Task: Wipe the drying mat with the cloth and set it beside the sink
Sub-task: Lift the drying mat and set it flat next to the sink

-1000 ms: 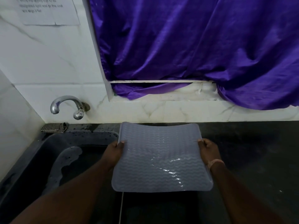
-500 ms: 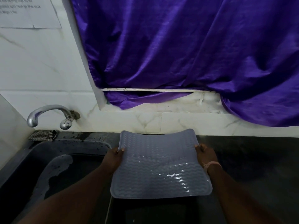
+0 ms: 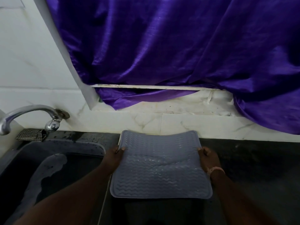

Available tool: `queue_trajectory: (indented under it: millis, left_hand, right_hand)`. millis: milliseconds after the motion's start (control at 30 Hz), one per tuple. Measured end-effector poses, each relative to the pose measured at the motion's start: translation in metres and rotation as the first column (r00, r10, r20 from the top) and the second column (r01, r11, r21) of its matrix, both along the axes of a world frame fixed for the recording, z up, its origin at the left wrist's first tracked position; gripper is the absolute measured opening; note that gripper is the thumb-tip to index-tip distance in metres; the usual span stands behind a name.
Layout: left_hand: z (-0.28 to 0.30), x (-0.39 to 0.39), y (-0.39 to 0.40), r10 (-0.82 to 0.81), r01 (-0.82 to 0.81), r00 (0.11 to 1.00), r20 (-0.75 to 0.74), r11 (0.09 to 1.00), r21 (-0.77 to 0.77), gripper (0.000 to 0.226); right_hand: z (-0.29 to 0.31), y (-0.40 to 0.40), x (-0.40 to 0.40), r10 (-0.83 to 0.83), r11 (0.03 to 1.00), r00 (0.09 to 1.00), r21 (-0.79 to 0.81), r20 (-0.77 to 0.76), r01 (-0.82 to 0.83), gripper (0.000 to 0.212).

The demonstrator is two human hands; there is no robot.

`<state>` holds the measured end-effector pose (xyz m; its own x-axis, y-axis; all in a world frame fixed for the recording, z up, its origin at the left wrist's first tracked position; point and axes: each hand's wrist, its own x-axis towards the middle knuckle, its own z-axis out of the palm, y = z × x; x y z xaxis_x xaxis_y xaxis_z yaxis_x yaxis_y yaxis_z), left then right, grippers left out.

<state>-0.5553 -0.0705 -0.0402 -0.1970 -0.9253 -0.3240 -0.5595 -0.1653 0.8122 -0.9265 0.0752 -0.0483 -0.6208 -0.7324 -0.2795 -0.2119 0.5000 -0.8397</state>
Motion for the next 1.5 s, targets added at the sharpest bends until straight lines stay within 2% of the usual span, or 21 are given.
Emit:
queue_trajectory:
  millis: [100, 233, 400, 433, 600, 700, 900, 1000, 1167, 1300, 1433, 1500]
  left_hand:
    - [-0.002, -0.003, -0.002, -0.013, 0.013, 1.000, 0.007, 1.000, -0.011, 0.028]
    - [-0.020, 0.002, -0.010, -0.018, 0.018, 1.000, 0.023, 0.999, 0.027, 0.039]
    - [-0.085, 0.023, -0.033, 0.001, -0.002, 0.999, 0.038, 1.000, 0.029, 0.076]
    - [-0.091, 0.024, -0.033, 0.006, -0.007, 1.000, 0.015, 0.999, 0.049, 0.074]
    - [-0.036, 0.003, -0.006, 0.011, -0.012, 1.000, 0.015, 0.998, 0.063, 0.042]
    - [-0.029, -0.002, -0.007, 0.007, -0.007, 1.000, 0.012, 1.000, 0.028, 0.040]
    - [-0.027, -0.003, -0.006, 0.025, -0.024, 0.997, -0.075, 1.000, 0.017, 0.032]
    - [-0.028, -0.006, -0.008, 0.034, -0.035, 0.996, -0.080, 0.999, -0.013, 0.028]
    - [-0.025, -0.022, -0.003, 0.022, -0.021, 0.999, -0.037, 1.000, 0.011, 0.015]
    - [-0.049, -0.018, -0.008, 0.023, -0.024, 1.000, 0.013, 0.997, 0.072, 0.028]
    - [-0.050, -0.024, -0.015, 0.040, -0.047, 0.995, 0.094, 0.997, 0.067, 0.026]
    - [-0.049, -0.025, -0.026, 0.063, -0.073, 0.991, 0.122, 0.994, 0.081, 0.034]
  right_hand:
    - [-0.009, -0.003, -0.001, -0.001, 1.000, 1.000, 0.005, 0.008, 0.000, 0.025]
    - [-0.024, -0.004, -0.002, -0.005, 1.000, 1.000, 0.028, 0.017, 0.004, 0.023]
    - [-0.034, -0.003, -0.007, 0.003, 0.998, 1.000, 0.062, -0.025, -0.001, 0.026]
    - [-0.035, -0.004, -0.009, 0.011, 0.998, 0.999, 0.068, -0.032, -0.009, 0.027]
    - [-0.037, 0.000, -0.007, 0.010, 0.997, 1.000, 0.080, -0.005, -0.010, 0.026]
    - [-0.037, 0.007, -0.003, 0.012, 0.996, 1.000, 0.091, -0.001, -0.012, 0.026]
    - [-0.018, 0.011, 0.002, -0.013, 0.998, 0.999, -0.066, -0.048, 0.010, 0.022]
    - [-0.011, 0.014, -0.005, -0.045, 0.996, 0.999, -0.083, -0.029, 0.043, 0.018]
    - [-0.018, 0.020, -0.025, 0.019, 0.999, 0.999, 0.028, -0.038, -0.018, 0.023]
    - [-0.031, 0.017, -0.028, 0.005, 0.993, 1.000, 0.121, -0.013, -0.003, 0.023]
    - [-0.034, 0.002, -0.038, -0.018, 0.966, 0.999, 0.258, 0.029, 0.010, 0.035]
    - [-0.025, -0.007, -0.044, -0.062, 0.959, 0.996, 0.281, 0.066, 0.041, 0.040]
